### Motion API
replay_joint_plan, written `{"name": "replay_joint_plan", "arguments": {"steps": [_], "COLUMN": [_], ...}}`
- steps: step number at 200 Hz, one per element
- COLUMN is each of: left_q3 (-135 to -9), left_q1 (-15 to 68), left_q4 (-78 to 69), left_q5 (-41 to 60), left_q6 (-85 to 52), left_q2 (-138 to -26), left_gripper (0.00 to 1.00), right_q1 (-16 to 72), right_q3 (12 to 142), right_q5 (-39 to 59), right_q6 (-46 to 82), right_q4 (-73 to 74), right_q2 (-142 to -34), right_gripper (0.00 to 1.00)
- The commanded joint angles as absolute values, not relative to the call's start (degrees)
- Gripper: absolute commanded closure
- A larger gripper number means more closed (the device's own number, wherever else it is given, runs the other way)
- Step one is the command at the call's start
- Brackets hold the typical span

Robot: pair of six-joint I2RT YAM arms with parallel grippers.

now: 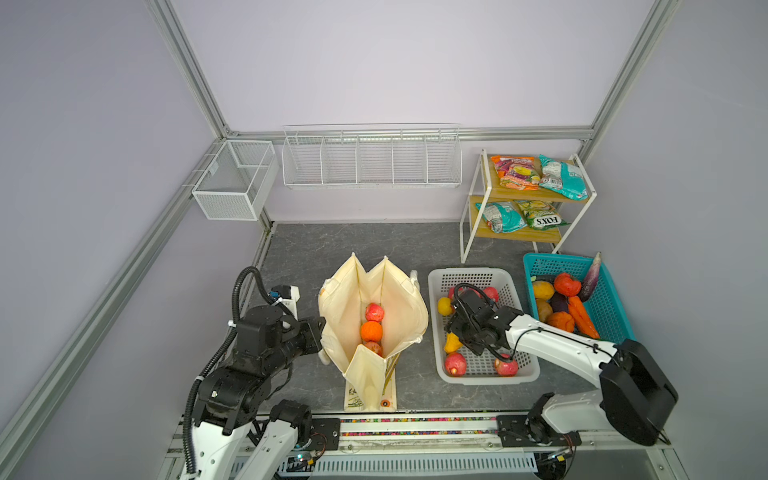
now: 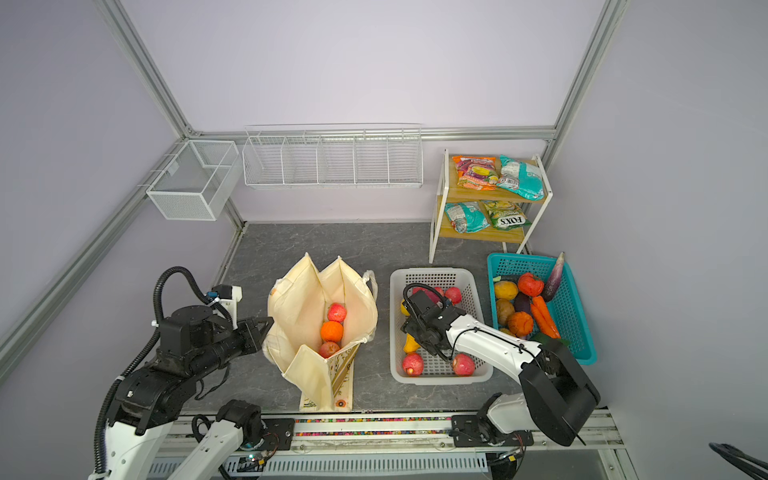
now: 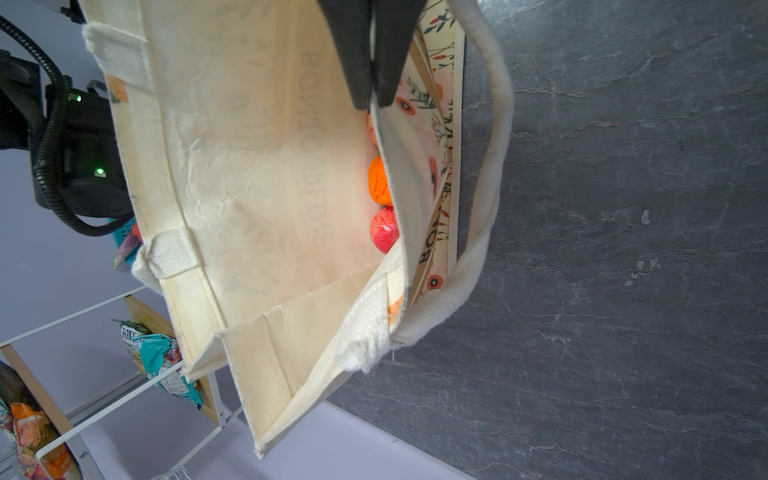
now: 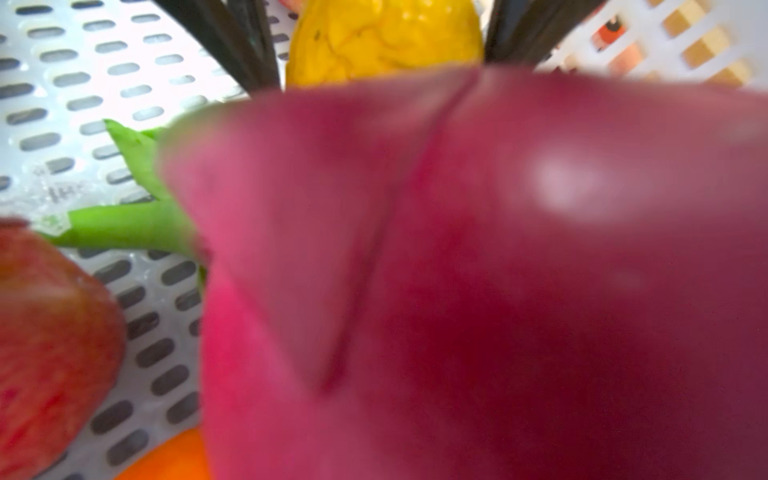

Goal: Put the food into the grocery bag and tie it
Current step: 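Lower the right gripper onto the yellow fruit and close on it, then lift the yellow fruit with the right gripper and carry it toward the bag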

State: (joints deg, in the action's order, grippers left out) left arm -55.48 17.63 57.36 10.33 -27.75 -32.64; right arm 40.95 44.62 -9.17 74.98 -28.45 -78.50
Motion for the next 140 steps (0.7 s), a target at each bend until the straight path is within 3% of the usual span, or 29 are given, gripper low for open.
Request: {"name": "replay_joint_plan", "arguments": {"steps": [1, 69, 140], "left_q3": [-54.85, -55.11, -55.19], "left_q1": [17.62, 17.62, 17.65], "left_q4": [59.63, 59.85, 60.31], "left_q5": [10.63, 10.63, 10.55], "left_q6": [-26.96, -27.07, -27.09], "left_q2": [-31.93, -31.64, -31.55], "left_gripper": [1.00, 1.00, 1.00], "right_q1": [40.74, 40.74, 40.83], "right_q3": [43.29, 42.63, 43.96], "right_q5": [-9.62, -10.10, -10.96], "right_q6": [75.90, 75.94, 74.66], "right_q4": [-29.57, -30.07, -34.81], "right_q2": [-76.78, -75.03, -68.42], "right_gripper": [0.27, 0.37, 0.38]}}
